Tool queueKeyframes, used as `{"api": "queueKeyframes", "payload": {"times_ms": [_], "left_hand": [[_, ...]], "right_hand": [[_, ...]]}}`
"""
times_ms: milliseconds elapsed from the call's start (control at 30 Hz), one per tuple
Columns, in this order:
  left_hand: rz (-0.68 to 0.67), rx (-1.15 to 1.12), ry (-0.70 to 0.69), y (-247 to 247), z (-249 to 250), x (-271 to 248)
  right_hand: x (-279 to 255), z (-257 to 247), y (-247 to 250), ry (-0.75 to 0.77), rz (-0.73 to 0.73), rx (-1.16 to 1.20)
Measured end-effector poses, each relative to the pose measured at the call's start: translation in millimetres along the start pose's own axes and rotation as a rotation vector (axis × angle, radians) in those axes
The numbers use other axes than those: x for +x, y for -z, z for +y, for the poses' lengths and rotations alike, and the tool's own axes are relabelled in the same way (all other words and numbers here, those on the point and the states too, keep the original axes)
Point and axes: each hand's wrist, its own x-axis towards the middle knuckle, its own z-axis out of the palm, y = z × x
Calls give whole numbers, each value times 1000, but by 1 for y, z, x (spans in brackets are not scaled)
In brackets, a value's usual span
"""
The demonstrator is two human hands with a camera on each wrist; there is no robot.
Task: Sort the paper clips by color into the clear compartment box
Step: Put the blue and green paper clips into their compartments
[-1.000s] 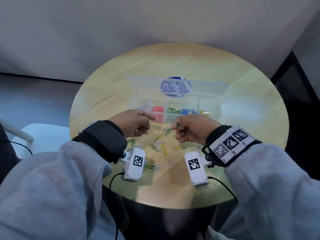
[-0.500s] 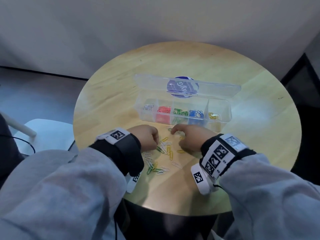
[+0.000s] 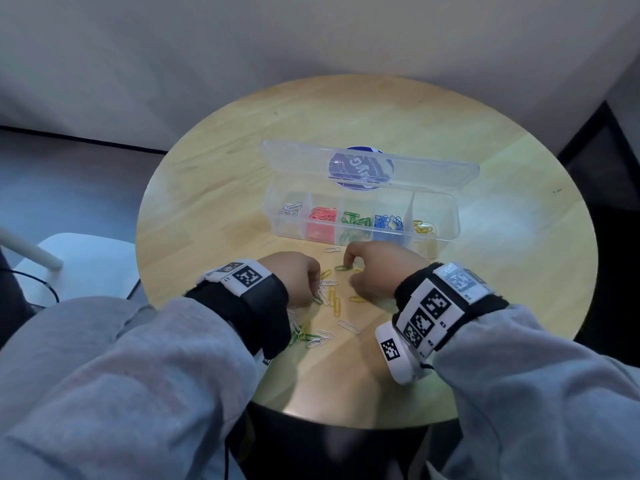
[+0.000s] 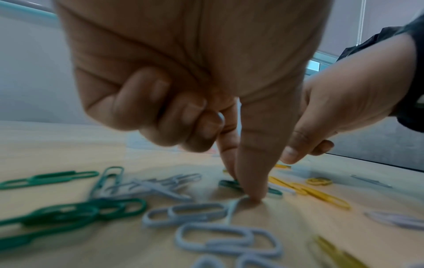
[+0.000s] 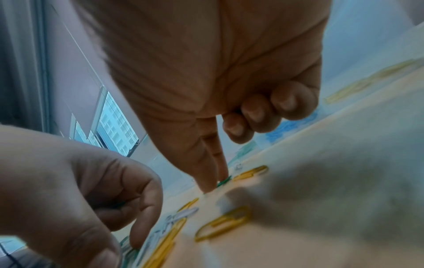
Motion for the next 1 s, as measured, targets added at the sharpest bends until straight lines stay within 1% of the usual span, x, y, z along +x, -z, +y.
{"api": "queueKeyframes", "payload": {"times_ms": [133,300,400,500,567,667,767,900,1000], "left_hand": [[-34,30,2,-1,-1,0],[-46,10,-3,-3,-4,3],[-63,17,4,-4,-2,3],[-73,-6,20,-3,-3,2],[-64,-41,40,-1,-6,0],[-53,-199,66,5,-15,-2],[-55,-399,45,14,-27,-4],[-58,-675,40,21,-46,-10],[-65,-823,60,20,-56,-13]], "right_hand": [[0,-1,-2,39,-29,-29],[2,-1,-3,62,-36,-45],[4,-3,-4,80,-83,-87],[4,-5,-6,69,-113,-135],[3,-3,-6,54,-115,-105],[0,0,-1,60,-113,33],[-4,3,7,87,-103,177],[-8,4,6,58,-169,444],[-11,4,1,49,-189,544]]}}
